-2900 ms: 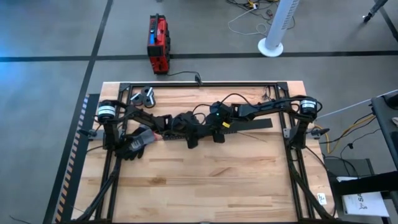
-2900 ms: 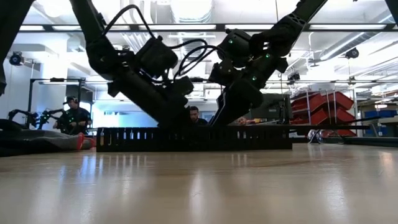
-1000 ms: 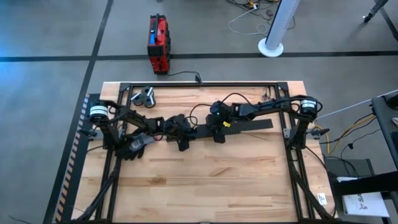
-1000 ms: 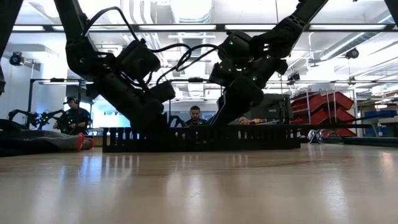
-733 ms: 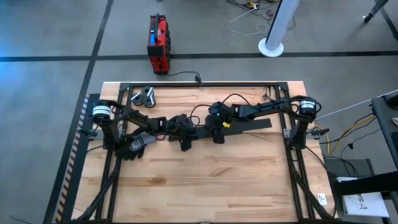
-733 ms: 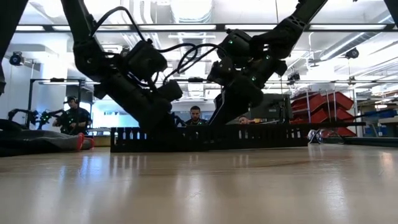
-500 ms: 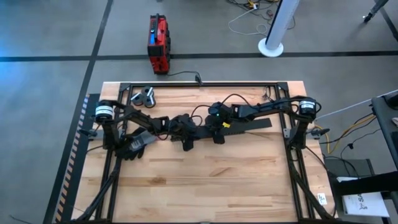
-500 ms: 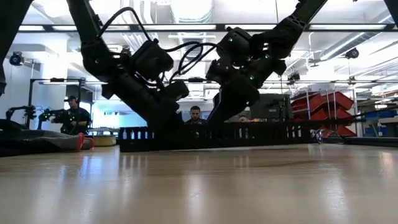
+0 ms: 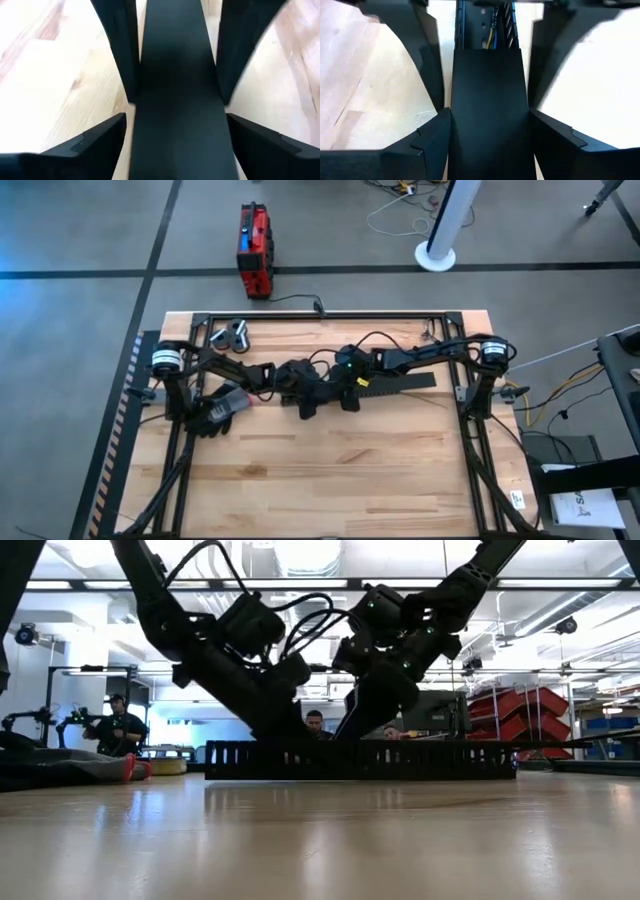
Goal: Ziptie cables
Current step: Close the black cable duct
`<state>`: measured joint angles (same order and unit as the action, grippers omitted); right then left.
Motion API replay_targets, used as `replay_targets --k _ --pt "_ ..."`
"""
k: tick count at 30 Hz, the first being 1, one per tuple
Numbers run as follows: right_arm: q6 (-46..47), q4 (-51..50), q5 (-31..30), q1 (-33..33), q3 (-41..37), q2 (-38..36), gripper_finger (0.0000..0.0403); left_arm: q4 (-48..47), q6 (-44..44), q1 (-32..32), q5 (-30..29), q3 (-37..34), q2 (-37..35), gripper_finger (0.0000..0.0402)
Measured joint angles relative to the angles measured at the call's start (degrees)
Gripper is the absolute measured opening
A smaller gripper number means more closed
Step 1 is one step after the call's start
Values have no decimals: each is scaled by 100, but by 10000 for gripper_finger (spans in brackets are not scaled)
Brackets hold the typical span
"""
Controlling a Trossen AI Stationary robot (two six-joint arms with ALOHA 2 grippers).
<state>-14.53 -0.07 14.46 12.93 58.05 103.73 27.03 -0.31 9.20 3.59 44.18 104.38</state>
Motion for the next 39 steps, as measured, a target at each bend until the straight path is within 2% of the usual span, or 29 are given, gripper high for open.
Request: replay_targets --k 9,18,20,24,31,39 --pt "-22 -132 -16 68 -35 -1 217 -1354 -13 -16 -127 -171 -334 309" --pt "-19 -221 -31 109 -44 -12 217 -817 -406 -27 -365 -980 -386 306" --pt "-23 -217 -29 109 -46 -12 217 -664 -505 -27 -393 -1054 -319 287" --pt "-86 -231 1 112 -46 -12 217 -563 -528 -22 -353 -1080 -206 212" --pt "41 -189 77 99 -38 -12 217 -411 -385 -20 -271 -1110 -187 212" --pt "166 341 217 8 -46 177 217 -505 -366 -27 -235 -916 -164 218"
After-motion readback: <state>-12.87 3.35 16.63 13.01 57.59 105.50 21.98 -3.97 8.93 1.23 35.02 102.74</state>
